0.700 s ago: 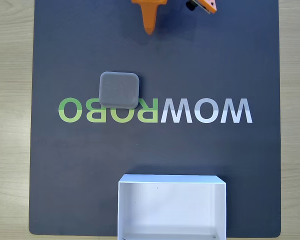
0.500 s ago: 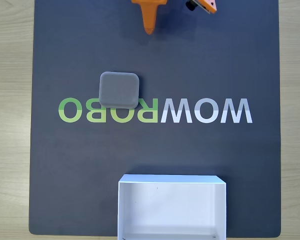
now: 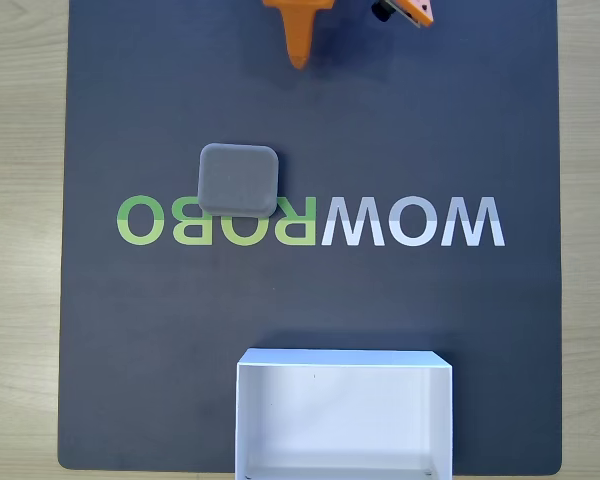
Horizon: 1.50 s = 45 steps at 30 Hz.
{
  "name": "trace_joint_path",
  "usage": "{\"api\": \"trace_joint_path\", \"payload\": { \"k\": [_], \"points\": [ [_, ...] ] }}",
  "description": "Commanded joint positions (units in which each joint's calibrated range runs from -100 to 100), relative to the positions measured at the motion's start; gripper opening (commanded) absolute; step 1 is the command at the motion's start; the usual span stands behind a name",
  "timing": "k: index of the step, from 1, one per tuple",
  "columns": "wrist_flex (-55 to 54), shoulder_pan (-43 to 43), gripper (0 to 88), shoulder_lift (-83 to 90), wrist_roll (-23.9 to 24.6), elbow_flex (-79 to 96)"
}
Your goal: Grab the usb to bin
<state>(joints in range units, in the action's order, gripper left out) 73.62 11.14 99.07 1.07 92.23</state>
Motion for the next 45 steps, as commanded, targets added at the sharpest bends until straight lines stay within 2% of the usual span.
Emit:
{"api": "trace_joint_path", "payload": {
  "k": [1, 45],
  "points": [
    [0.28, 0.14, 1.4, 0.08, 0.19, -0.54],
    [-0.51, -0.11, 2.0, -0.18, 0.45, -0.72]
  ]
}}
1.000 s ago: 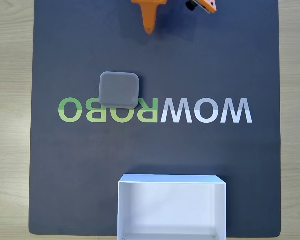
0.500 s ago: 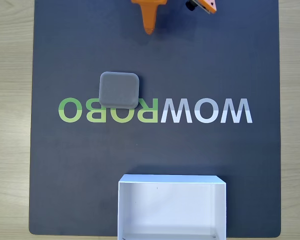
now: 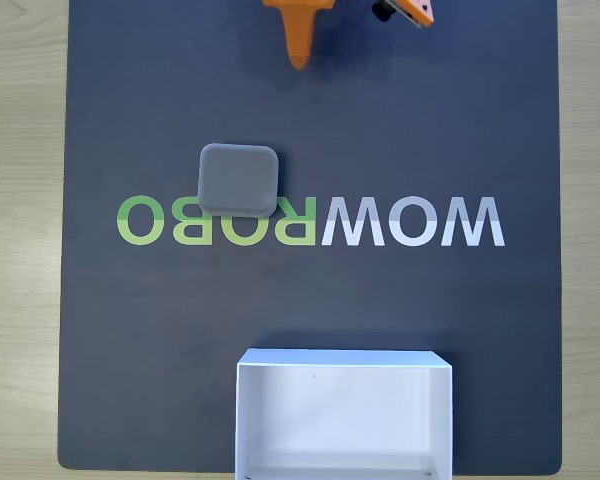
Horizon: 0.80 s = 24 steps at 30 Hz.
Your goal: Grab the usb to bin
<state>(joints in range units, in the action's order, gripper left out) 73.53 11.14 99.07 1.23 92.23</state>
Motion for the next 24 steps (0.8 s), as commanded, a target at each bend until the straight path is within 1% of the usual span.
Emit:
{"api": "trace_joint_path", "payload": {
  "k": [1, 5, 9, 13, 20, 21, 24],
  "points": [
    [-1.91, 0.22, 2.0, -0.43, 0.29, -0.72],
    [-15.26, 1.57, 2.0, -7.30, -0.13, -1.08],
    [-31.24, 2.07, 2.0, -21.12, -0.18, -6.14],
    [-39.01, 2.07, 2.0, -38.33, -0.18, -18.52],
    [-37.70, 3.34, 2.0, -67.15, -0.18, -48.51],
    [-34.82, 4.26, 2.0, -72.92, -0.18, -55.10],
    [-26.44, 5.78, 2.1, -81.14, -0.23, -65.40]
  ]
}}
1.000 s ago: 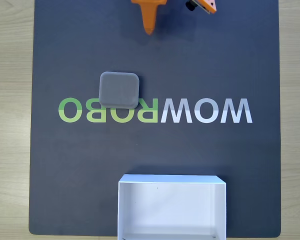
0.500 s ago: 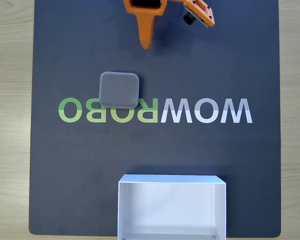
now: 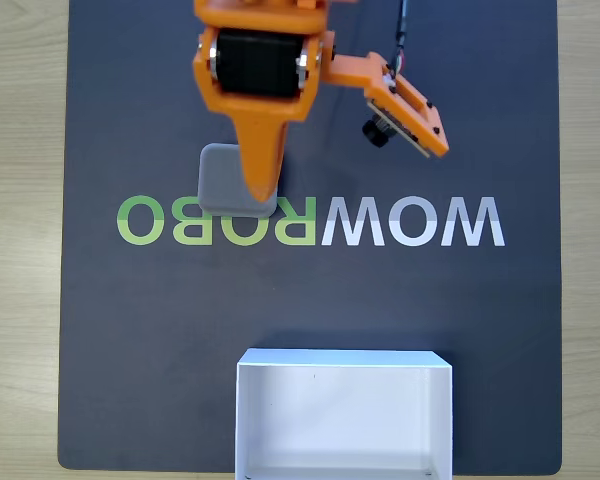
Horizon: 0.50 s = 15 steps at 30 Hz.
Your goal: Grab the usb to bin
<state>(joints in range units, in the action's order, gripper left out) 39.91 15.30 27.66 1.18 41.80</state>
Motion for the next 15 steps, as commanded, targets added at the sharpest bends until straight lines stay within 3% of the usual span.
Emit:
{"api": "trace_joint_path", "payload": {
  "k": [1, 7, 11, 15],
  "points": [
    [10.68, 2.21, 2.1, -12.10, -0.18, -18.13],
    [31.19, 5.66, 2.1, -22.78, -0.23, -32.58],
    [38.79, 7.60, 2.1, -26.94, -0.34, -36.83],
    [42.02, 9.96, 2.1, -29.74, -6.70, -37.28]
  ]
}}
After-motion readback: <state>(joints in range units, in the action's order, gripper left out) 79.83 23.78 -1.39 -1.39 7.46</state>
